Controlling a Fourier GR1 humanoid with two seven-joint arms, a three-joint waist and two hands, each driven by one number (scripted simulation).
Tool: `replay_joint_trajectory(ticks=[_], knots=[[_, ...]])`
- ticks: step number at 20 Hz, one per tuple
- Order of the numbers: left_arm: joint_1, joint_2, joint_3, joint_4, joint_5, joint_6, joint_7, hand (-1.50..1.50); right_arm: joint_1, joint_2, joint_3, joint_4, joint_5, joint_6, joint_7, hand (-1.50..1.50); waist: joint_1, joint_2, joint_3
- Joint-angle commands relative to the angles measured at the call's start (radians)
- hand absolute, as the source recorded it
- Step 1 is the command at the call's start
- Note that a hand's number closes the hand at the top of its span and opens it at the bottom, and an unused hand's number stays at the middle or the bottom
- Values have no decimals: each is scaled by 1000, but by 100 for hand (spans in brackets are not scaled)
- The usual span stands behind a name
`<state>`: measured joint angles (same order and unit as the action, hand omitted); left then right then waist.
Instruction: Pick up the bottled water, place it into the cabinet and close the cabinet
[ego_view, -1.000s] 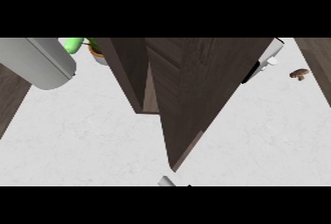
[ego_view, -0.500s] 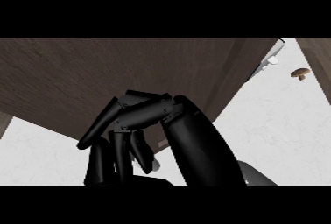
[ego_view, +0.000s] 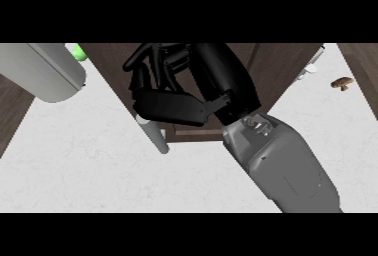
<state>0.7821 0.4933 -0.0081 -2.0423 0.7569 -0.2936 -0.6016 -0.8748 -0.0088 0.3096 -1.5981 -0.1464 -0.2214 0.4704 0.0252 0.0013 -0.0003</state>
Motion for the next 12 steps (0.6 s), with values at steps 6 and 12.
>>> replay_joint_trajectory(ticks=[6,12], knots=[[-19,9,77,52,40,-72,32,150,-74,8,-78,352,-28,81,-192,150,0,3,0],[-24,19,65,-2,56,-57,73,150,-147,-14,-136,502,-33,66,-237,150,21,13,0]])
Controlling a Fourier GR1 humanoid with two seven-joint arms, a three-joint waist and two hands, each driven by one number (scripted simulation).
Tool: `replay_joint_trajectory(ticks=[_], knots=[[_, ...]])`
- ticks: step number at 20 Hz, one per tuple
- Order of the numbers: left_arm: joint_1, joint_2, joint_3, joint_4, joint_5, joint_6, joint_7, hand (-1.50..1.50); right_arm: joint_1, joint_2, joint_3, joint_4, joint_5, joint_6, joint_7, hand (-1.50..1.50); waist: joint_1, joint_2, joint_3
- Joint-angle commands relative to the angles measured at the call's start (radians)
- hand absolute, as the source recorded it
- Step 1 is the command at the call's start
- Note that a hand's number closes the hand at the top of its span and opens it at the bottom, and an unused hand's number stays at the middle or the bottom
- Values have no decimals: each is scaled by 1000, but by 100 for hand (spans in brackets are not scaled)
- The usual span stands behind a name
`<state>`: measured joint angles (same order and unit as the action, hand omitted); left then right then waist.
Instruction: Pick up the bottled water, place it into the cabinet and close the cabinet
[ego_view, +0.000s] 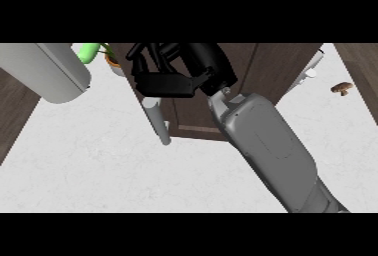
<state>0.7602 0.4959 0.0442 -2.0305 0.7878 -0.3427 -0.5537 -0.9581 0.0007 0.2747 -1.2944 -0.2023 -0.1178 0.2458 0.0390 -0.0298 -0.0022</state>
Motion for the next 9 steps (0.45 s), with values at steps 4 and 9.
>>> replay_joint_trajectory(ticks=[4,9], knots=[[-39,20,16,-10,40,-12,34,150,-23,-55,-83,242,28,-18,-71,150,3,50,1],[-24,-1,-5,-61,11,37,55,150,-29,-74,-104,246,18,-18,-87,150,-2,44,3]])
